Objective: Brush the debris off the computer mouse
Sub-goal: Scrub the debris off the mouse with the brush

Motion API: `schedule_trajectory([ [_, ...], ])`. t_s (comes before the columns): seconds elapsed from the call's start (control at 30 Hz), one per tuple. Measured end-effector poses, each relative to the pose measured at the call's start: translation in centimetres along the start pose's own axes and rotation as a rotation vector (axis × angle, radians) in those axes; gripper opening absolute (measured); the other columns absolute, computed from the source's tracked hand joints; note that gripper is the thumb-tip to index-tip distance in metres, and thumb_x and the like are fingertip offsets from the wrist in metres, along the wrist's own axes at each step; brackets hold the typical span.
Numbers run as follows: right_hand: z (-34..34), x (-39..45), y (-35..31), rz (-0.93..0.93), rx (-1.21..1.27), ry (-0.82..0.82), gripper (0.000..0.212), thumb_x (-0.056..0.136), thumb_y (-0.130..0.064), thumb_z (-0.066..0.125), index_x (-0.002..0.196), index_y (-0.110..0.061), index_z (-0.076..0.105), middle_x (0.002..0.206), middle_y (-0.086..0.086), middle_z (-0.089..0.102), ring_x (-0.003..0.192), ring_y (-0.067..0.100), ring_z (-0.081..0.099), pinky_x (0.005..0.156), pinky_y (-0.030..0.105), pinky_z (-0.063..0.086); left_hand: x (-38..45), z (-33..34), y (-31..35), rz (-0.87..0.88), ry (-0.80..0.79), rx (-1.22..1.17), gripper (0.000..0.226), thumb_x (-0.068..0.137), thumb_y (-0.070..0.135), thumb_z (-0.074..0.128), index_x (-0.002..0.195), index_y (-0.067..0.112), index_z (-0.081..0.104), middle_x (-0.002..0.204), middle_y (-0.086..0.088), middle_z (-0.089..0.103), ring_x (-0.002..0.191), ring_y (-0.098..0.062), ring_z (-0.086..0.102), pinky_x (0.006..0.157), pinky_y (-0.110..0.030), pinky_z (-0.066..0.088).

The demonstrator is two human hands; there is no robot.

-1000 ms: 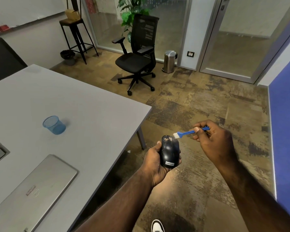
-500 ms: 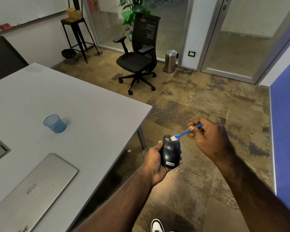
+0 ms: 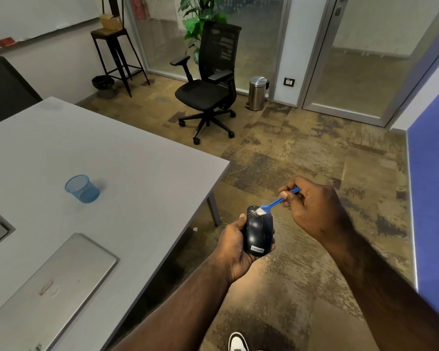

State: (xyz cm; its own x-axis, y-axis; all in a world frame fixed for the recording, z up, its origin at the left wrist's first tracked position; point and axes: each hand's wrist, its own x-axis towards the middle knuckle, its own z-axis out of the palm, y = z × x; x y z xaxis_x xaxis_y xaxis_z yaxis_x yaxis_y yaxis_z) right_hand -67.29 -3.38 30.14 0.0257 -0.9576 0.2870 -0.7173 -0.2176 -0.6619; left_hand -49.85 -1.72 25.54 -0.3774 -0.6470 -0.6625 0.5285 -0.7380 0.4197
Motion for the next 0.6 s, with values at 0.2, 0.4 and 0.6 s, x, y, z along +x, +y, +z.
schedule_trajectory([
  [0.2, -0.3, 0.4, -0.2, 0.018, -0.045, -0.062, 0.006, 0.091, -0.022, 0.062, 0.089, -0.027, 0.065, 0.072, -0.001, 0.070, 0.064, 0.020, 0.069, 0.057, 0.045, 0.058, 0.0, 0.0, -0.2, 0.004, 0.004, 0.025, 0.053, 0.102, 0.043, 0.029, 0.112, 0.003, 0.062, 0.094, -0.024, 0.069, 0.075, -0.032, 0.065, 0.062, -0.036, 0.058],
  [0.4, -1.0, 0.8, -0.5, 0.015, -0.092, -0.046, 0.006, 0.091, -0.021, 0.063, 0.090, -0.027, 0.066, 0.072, -0.002, 0.070, 0.064, 0.018, 0.067, 0.056, 0.043, 0.058, -0.2, 0.0, -0.1, -0.006, 0.013, 0.034, 0.052, 0.102, 0.044, 0.031, 0.121, 0.003, 0.057, 0.100, -0.024, 0.067, 0.078, -0.032, 0.065, 0.063, -0.037, 0.058],
  [0.6, -1.2, 0.9, -0.8, 0.001, -0.089, -0.043, 0.006, 0.090, -0.020, 0.063, 0.090, -0.026, 0.066, 0.071, -0.002, 0.070, 0.065, 0.020, 0.069, 0.057, 0.044, 0.058, -0.3, 0.1, 0.0, -0.004, 0.019, 0.036, 0.050, 0.102, 0.044, 0.031, 0.122, 0.005, 0.055, 0.102, -0.024, 0.066, 0.080, -0.031, 0.065, 0.065, -0.037, 0.057],
])
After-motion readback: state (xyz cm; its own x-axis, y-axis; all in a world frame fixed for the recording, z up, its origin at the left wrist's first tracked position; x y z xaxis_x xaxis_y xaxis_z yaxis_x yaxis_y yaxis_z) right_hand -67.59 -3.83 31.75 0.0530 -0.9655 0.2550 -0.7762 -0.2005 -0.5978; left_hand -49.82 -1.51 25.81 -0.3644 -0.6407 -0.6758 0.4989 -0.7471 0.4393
